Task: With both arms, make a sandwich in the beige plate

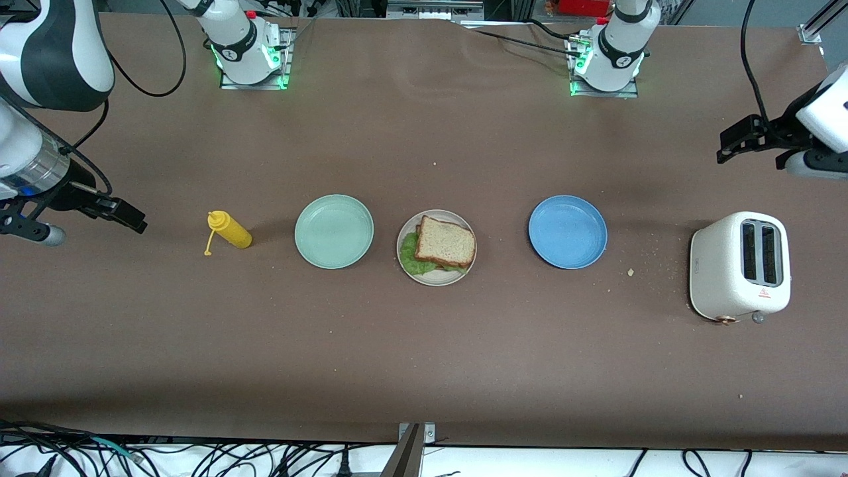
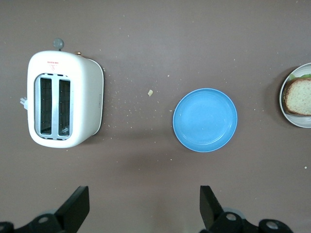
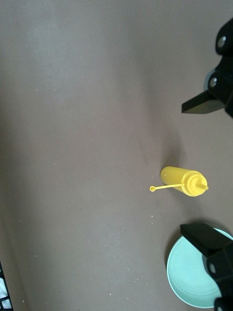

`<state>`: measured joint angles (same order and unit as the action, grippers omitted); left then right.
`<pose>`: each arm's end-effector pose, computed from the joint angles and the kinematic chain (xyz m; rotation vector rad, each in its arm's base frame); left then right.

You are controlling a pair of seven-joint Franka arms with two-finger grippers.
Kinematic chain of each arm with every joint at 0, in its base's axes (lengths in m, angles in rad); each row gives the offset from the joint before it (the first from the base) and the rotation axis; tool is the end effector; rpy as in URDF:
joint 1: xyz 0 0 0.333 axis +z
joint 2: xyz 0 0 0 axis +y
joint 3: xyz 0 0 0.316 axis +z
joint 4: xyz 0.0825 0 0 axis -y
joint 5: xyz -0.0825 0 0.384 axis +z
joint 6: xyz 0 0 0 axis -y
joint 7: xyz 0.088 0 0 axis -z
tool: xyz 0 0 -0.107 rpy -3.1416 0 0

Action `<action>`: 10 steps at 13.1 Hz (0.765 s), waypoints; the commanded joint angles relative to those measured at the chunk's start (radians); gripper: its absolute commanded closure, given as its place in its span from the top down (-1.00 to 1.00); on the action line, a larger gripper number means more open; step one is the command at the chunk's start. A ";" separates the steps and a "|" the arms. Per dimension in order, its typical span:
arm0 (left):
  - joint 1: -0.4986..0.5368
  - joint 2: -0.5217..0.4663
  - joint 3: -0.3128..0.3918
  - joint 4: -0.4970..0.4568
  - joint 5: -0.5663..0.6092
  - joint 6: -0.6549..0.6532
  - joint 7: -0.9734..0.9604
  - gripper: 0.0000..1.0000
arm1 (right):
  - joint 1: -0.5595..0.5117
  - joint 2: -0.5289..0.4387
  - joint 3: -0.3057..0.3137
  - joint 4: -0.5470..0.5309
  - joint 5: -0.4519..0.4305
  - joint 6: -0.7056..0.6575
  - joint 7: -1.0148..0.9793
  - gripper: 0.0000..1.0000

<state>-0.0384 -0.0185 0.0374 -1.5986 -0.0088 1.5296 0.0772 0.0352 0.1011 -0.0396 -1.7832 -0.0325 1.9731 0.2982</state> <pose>0.5439 -0.0013 0.6181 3.1268 -0.1226 -0.0784 0.6018 -0.0039 0.5004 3.0843 -0.4517 0.1450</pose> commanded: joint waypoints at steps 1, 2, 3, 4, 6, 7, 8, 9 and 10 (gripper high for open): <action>0.032 -0.037 -0.019 -0.015 -0.022 0.024 -0.030 1.00 | 0.002 -0.006 -0.005 0.002 0.016 -0.005 -0.013 1.00; 0.032 -0.040 -0.024 -0.015 -0.017 0.039 -0.030 1.00 | 0.002 -0.006 -0.005 0.004 0.016 -0.005 -0.013 1.00; 0.032 -0.041 -0.042 -0.014 -0.013 0.040 -0.031 1.00 | 0.002 -0.006 -0.005 0.002 0.017 -0.005 -0.013 1.00; 0.032 -0.029 -0.048 0.000 -0.014 0.035 -0.027 1.00 | 0.002 -0.006 -0.005 0.002 0.017 -0.005 -0.013 1.00; 0.035 -0.020 -0.048 0.006 -0.014 0.024 -0.028 1.00 | 0.002 -0.006 -0.005 0.002 0.017 -0.005 -0.013 1.00; 0.035 -0.020 -0.048 0.006 -0.014 0.023 -0.025 1.00 | 0.002 -0.006 -0.005 0.002 0.017 -0.005 -0.013 1.00; 0.034 -0.020 -0.050 0.008 -0.014 0.023 -0.025 1.00 | 0.002 -0.006 -0.005 0.002 0.017 -0.005 -0.013 1.00; 0.034 -0.018 -0.050 0.009 -0.010 0.023 -0.024 1.00 | 0.002 -0.006 -0.005 0.002 0.017 -0.005 -0.013 1.00; 0.034 -0.012 -0.050 0.012 -0.005 0.024 -0.022 1.00 | 0.002 -0.006 -0.005 0.004 0.017 -0.005 -0.013 1.00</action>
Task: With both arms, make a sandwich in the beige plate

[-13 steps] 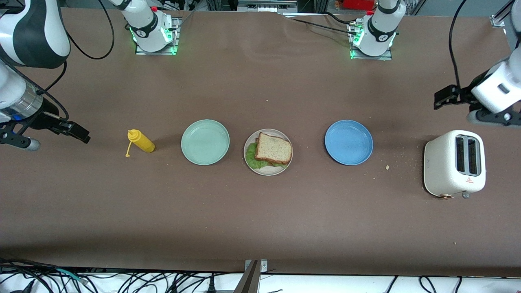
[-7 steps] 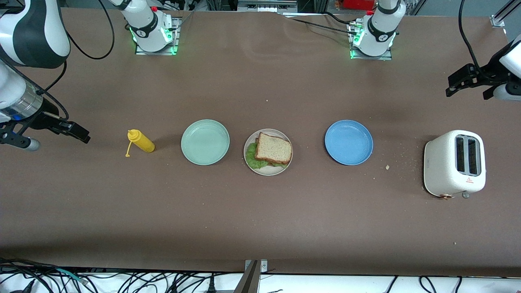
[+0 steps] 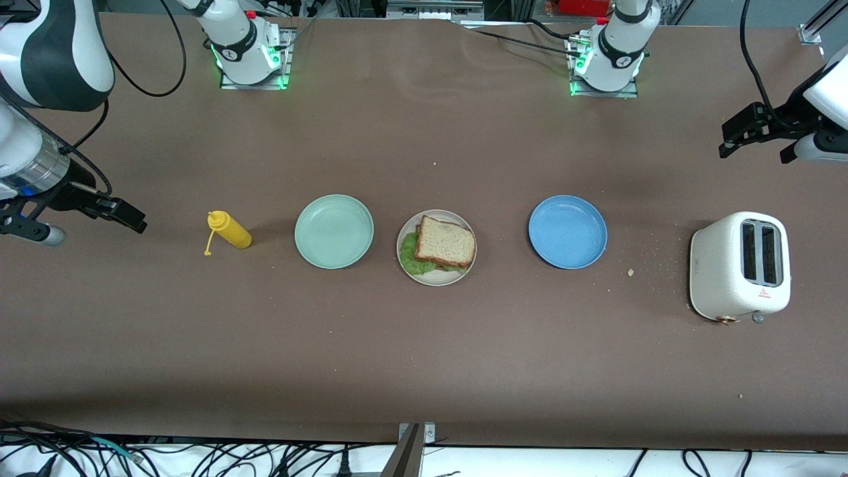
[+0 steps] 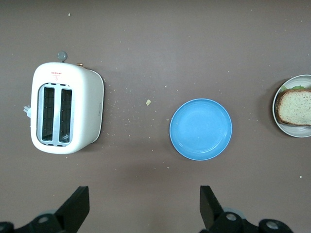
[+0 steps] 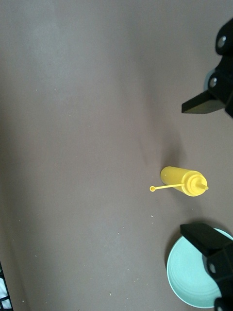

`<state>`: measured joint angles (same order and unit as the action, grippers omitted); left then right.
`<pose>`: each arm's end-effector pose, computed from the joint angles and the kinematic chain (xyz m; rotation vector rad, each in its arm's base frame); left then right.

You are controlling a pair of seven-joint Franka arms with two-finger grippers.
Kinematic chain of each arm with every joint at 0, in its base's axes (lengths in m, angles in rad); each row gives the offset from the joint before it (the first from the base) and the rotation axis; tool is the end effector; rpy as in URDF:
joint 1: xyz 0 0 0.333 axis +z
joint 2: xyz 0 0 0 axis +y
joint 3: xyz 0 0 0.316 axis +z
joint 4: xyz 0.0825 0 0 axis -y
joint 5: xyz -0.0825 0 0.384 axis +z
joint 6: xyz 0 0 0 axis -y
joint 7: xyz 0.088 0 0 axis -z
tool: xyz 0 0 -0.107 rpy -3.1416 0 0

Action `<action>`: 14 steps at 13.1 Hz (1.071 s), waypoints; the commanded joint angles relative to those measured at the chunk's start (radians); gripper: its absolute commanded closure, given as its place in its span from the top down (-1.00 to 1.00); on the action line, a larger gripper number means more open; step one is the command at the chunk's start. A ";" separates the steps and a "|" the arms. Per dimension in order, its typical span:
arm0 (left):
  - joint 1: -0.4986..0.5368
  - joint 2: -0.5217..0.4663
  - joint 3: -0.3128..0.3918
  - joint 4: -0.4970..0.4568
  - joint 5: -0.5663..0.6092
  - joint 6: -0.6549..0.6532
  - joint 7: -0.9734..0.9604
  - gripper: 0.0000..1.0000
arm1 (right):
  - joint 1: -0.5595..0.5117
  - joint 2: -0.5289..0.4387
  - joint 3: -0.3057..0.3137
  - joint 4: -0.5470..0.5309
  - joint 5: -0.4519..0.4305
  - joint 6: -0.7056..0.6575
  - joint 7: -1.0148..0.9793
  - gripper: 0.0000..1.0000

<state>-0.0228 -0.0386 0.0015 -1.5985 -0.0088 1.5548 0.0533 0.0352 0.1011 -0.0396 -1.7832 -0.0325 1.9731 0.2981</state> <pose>0.5406 -0.0125 0.6312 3.1305 -0.1170 -0.0078 0.6018 -0.0039 0.5004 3.0843 -0.4515 0.1450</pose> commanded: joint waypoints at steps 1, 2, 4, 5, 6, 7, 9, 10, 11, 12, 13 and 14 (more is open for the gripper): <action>0.018 0.017 -0.014 0.012 0.006 0.007 0.003 1.00 | 0.002 -0.006 -0.005 0.002 0.017 -0.005 -0.013 1.00; 0.018 0.026 -0.014 0.012 0.022 0.013 0.005 1.00 | 0.002 -0.006 -0.005 0.002 0.017 -0.005 -0.013 1.00; 0.021 0.034 -0.009 0.015 0.027 0.016 0.008 1.00 | 0.002 -0.006 -0.006 0.002 0.017 -0.005 -0.013 1.00; 0.021 0.046 -0.009 0.015 0.027 0.014 0.007 1.00 | 0.002 -0.006 -0.006 0.002 0.017 -0.005 -0.013 1.00; 0.020 0.055 -0.008 0.015 0.027 0.014 0.002 1.00 | 0.002 -0.006 -0.006 0.002 0.017 -0.005 -0.013 1.00; 0.020 0.062 -0.008 0.015 0.027 0.014 0.002 1.00 | 0.002 -0.006 -0.006 0.002 0.017 -0.005 -0.013 1.00; 0.020 0.078 -0.006 0.031 0.027 0.014 0.002 1.00 | 0.002 -0.006 -0.005 0.002 0.019 -0.005 -0.013 1.00; 0.020 0.091 -0.006 0.046 0.026 0.013 -0.003 1.00 | 0.002 -0.006 -0.005 0.002 0.019 -0.003 -0.013 1.00; 0.020 0.097 -0.008 0.055 0.026 0.013 -0.001 1.00 | 0.002 -0.007 -0.005 0.004 0.019 -0.005 -0.013 1.00; 0.020 0.097 -0.006 0.055 0.023 0.013 -0.003 1.00 | 0.002 -0.007 -0.005 0.002 0.019 -0.005 -0.013 1.00; 0.020 0.097 -0.008 0.055 0.021 0.013 -0.007 1.00 | 0.002 -0.009 -0.005 0.002 0.019 -0.006 -0.013 1.00; 0.020 0.095 -0.008 0.055 0.024 0.013 -0.004 1.00 | 0.002 -0.015 -0.005 0.002 0.019 -0.008 -0.014 1.00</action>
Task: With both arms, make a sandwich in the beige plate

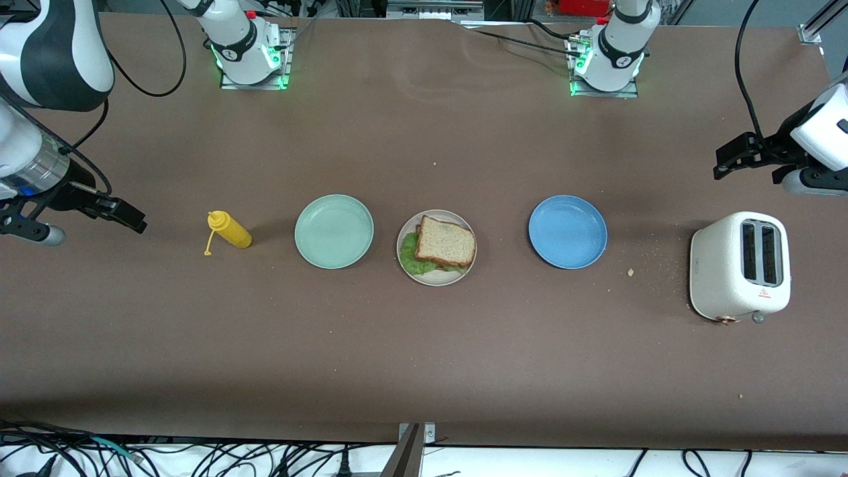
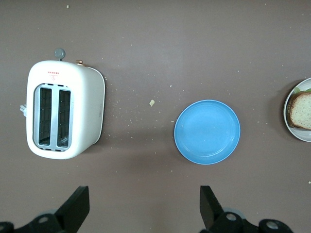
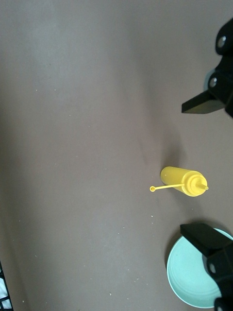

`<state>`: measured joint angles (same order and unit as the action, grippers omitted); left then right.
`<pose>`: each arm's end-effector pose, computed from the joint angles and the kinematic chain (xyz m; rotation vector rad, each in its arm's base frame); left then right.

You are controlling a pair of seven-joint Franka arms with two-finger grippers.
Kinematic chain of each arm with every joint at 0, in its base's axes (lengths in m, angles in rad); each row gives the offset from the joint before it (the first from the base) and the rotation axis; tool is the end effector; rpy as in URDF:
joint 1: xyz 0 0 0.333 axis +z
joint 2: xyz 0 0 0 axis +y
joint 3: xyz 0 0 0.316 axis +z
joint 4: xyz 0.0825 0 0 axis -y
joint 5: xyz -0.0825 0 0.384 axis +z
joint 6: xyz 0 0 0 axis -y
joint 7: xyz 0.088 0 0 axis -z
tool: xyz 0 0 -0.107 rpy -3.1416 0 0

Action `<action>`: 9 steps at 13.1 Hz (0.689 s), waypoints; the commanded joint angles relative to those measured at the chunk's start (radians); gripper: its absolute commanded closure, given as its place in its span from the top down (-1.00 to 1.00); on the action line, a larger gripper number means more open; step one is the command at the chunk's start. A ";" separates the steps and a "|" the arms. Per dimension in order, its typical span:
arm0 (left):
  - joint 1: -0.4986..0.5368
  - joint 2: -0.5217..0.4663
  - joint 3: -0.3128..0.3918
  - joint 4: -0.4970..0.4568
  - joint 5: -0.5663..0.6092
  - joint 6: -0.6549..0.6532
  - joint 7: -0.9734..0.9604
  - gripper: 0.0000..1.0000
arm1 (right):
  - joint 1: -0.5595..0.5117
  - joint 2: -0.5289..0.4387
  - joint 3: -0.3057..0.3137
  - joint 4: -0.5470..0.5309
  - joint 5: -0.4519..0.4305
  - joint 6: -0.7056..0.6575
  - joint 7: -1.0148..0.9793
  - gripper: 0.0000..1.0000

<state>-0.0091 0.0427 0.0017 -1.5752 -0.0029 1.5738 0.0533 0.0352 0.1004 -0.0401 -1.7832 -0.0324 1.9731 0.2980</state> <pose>0.5666 -0.0045 0.5987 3.1355 -0.0951 -0.0691 0.6017 -0.0042 0.5008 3.0843 -0.4522 0.1460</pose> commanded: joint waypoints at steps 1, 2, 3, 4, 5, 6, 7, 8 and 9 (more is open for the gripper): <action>0.006 0.014 -0.008 0.032 0.018 -0.006 0.000 1.00 | 0.002 -0.016 -0.004 0.005 0.017 -0.008 -0.019 1.00; 0.008 0.014 -0.006 0.032 0.009 -0.006 0.006 1.00 | 0.002 -0.022 -0.004 0.005 0.019 -0.008 -0.016 1.00; 0.009 0.017 -0.008 0.032 0.009 -0.006 0.007 1.00 | 0.002 -0.024 -0.004 0.007 0.019 -0.008 -0.008 1.00; 0.009 0.025 -0.008 0.032 0.006 -0.006 0.007 1.00 | 0.002 -0.025 -0.003 0.008 0.019 -0.008 -0.010 1.00; 0.009 0.032 -0.008 0.032 0.007 -0.005 0.007 1.00 | 0.002 -0.037 0.000 0.008 0.017 -0.008 -0.008 1.00; 0.008 0.037 -0.009 0.032 0.015 -0.005 0.005 1.00 | 0.002 -0.042 0.002 0.008 0.017 -0.020 -0.007 1.00; 0.008 0.039 -0.009 0.032 0.017 -0.003 0.005 1.00 | 0.002 -0.044 0.000 0.010 0.017 -0.040 0.000 1.00; 0.009 0.048 -0.008 0.032 0.005 -0.003 0.005 1.00 | 0.002 -0.044 0.002 0.010 0.019 -0.045 0.003 1.00; 0.009 0.051 -0.008 0.032 0.007 -0.003 0.005 1.00 | 0.002 -0.044 0.005 0.010 0.020 -0.045 0.001 1.00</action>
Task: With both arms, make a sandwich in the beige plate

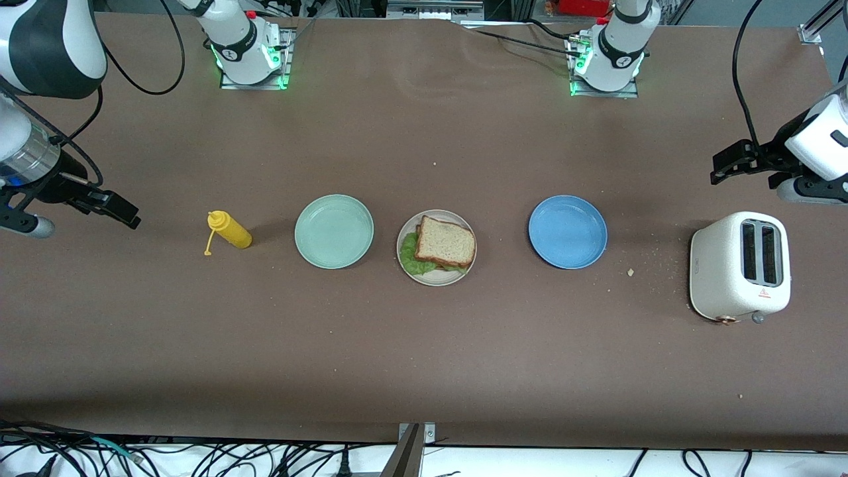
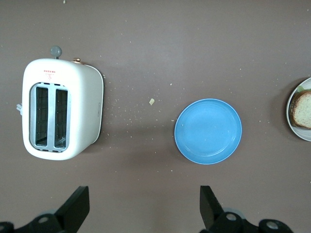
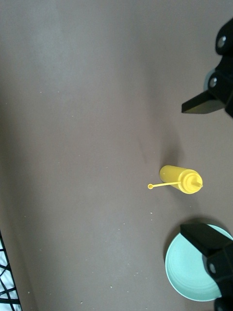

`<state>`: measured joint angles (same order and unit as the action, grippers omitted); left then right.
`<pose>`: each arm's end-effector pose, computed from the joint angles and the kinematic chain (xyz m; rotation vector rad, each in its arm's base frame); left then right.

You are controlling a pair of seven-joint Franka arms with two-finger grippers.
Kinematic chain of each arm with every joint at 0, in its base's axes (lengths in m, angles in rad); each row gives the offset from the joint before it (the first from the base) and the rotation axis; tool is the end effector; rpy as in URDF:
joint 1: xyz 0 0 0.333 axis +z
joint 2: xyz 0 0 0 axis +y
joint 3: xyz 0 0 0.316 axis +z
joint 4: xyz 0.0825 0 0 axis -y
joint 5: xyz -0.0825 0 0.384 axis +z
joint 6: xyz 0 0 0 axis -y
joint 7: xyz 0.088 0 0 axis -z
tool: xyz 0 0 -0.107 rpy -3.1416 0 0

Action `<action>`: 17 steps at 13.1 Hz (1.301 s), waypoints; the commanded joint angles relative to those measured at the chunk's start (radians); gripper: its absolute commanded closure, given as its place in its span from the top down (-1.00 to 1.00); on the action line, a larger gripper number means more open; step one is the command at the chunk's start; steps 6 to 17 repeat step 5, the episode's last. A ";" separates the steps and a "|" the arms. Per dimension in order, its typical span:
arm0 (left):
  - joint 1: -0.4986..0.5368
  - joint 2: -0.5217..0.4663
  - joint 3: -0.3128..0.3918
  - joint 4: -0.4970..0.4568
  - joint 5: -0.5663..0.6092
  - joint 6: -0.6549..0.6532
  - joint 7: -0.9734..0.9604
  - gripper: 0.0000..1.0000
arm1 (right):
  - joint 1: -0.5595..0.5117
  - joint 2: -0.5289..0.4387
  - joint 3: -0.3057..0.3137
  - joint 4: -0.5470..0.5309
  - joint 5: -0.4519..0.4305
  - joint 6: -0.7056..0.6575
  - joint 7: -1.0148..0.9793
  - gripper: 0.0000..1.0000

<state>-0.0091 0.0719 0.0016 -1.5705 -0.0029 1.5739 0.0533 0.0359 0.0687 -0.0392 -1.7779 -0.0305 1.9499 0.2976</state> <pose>0.5744 -0.0046 0.5843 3.1340 -0.0951 -0.1073 0.5945 -0.0034 0.5201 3.0881 -0.4523 0.1669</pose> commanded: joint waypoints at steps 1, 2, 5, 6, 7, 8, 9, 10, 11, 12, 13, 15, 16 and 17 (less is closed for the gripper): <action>0.012 0.022 -0.008 0.027 0.006 -0.002 0.005 1.00 | 0.001 -0.012 0.005 0.011 0.018 -0.022 0.000 1.00; 0.023 0.022 -0.008 0.027 0.003 0.003 0.006 1.00 | 0.001 -0.012 0.004 0.018 0.020 -0.029 -0.006 1.00; 0.038 0.020 -0.008 0.026 0.003 0.028 0.006 1.00 | 0.002 -0.012 0.007 0.018 0.021 -0.031 -0.003 1.00; 0.038 0.020 -0.008 0.026 0.003 0.028 0.006 1.00 | 0.002 -0.012 0.007 0.018 0.021 -0.031 -0.003 1.00; 0.038 0.020 -0.008 0.026 0.003 0.028 0.006 1.00 | 0.002 -0.012 0.007 0.018 0.021 -0.031 -0.003 1.00; 0.038 0.020 -0.008 0.026 0.003 0.028 0.006 1.00 | 0.002 -0.012 0.007 0.018 0.021 -0.031 -0.003 1.00; 0.038 0.020 -0.008 0.026 0.003 0.028 0.006 1.00 | 0.002 -0.012 0.007 0.018 0.021 -0.031 -0.003 1.00; 0.038 0.020 -0.008 0.026 0.003 0.028 0.006 1.00 | 0.002 -0.012 0.007 0.018 0.021 -0.031 -0.003 1.00; 0.038 0.020 -0.008 0.026 0.003 0.028 0.006 1.00 | 0.002 -0.012 0.007 0.018 0.021 -0.031 -0.003 1.00; 0.038 0.020 -0.008 0.026 0.003 0.028 0.006 1.00 | 0.002 -0.012 0.007 0.018 0.021 -0.031 -0.003 1.00; 0.038 0.020 -0.008 0.026 0.003 0.028 0.006 1.00 | 0.002 -0.012 0.007 0.018 0.021 -0.031 -0.003 1.00; 0.038 0.020 -0.008 0.026 0.003 0.028 0.006 1.00 | 0.002 -0.012 0.007 0.018 0.021 -0.031 -0.003 1.00; 0.038 0.020 -0.008 0.026 0.003 0.028 0.006 1.00 | 0.002 -0.012 0.007 0.018 0.021 -0.031 -0.003 1.00; 0.038 0.020 -0.008 0.026 0.003 0.028 0.006 1.00 | 0.002 -0.012 0.007 0.018 0.021 -0.031 -0.003 1.00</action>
